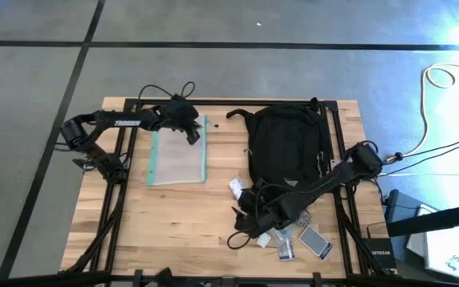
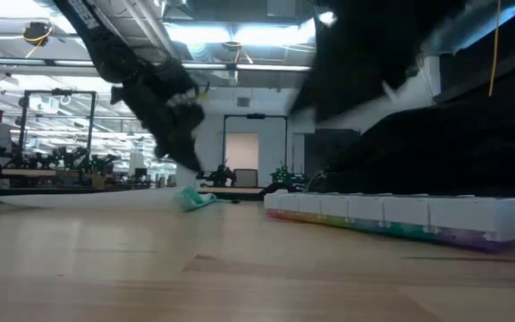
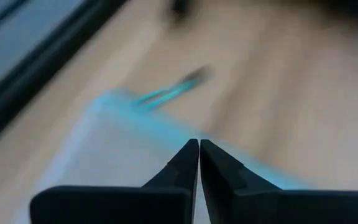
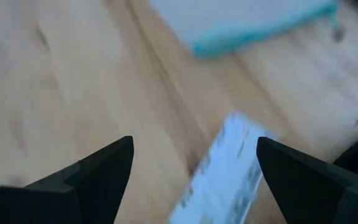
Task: Unpack backpack
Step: Remove the black cellphone from the black backpack
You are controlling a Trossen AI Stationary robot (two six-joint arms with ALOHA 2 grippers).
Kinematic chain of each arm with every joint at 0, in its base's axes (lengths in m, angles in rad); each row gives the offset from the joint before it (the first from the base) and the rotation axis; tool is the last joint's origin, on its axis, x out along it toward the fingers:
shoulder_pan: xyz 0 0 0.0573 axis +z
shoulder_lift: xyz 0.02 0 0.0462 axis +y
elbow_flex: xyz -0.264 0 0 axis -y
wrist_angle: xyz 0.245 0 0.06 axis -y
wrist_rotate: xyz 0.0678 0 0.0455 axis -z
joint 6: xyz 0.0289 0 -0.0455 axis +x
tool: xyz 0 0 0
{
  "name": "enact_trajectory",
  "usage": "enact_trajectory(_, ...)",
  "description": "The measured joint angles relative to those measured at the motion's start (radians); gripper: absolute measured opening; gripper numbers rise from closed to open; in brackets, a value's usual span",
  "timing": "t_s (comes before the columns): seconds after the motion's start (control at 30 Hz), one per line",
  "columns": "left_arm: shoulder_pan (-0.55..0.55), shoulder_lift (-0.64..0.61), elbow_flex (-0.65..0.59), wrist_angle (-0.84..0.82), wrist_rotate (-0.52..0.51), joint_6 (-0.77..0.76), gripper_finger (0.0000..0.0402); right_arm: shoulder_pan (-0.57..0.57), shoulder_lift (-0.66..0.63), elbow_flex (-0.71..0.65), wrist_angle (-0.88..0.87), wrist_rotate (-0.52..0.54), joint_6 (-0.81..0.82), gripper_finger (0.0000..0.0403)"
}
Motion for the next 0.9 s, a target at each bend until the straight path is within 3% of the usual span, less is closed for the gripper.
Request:
enact_trajectory(0.13,-0.071,-0.034,0.0,0.099,0.312,-0.074,0.0001,0.011,-0.058,0.033,-0.107,0.036,-0.038,0.0323)
enact_trajectory(0.23,-0.168,-0.033,0.0,0.207,0.388,-0.114,0.0001,0.018,-0.109,0.046,-0.22,0.043,0.031,0.0323)
enact_trajectory(0.3,-0.26,-0.021,0.001,0.275,0.306,-0.09,0.0001,0.026,-0.134,0.048,-0.298,0.051,0.098,0.0323)
enact_trajectory(0.53,-0.558,0.058,0.004,0.582,-0.193,0.145,0.0002,0.094,-0.151,0.046,-0.397,-0.057,0.239,0.0323)
enact_trajectory(0.73,-0.6,0.167,0.164,0.479,-0.157,0.164,0.0016,0.183,-0.15,0.045,-0.395,-0.172,0.284,0.0323)
enact_trajectory(0.9,-0.625,0.309,0.291,0.502,-0.162,0.213,0.0089,0.253,-0.15,0.045,-0.394,-0.175,0.37,0.0323)
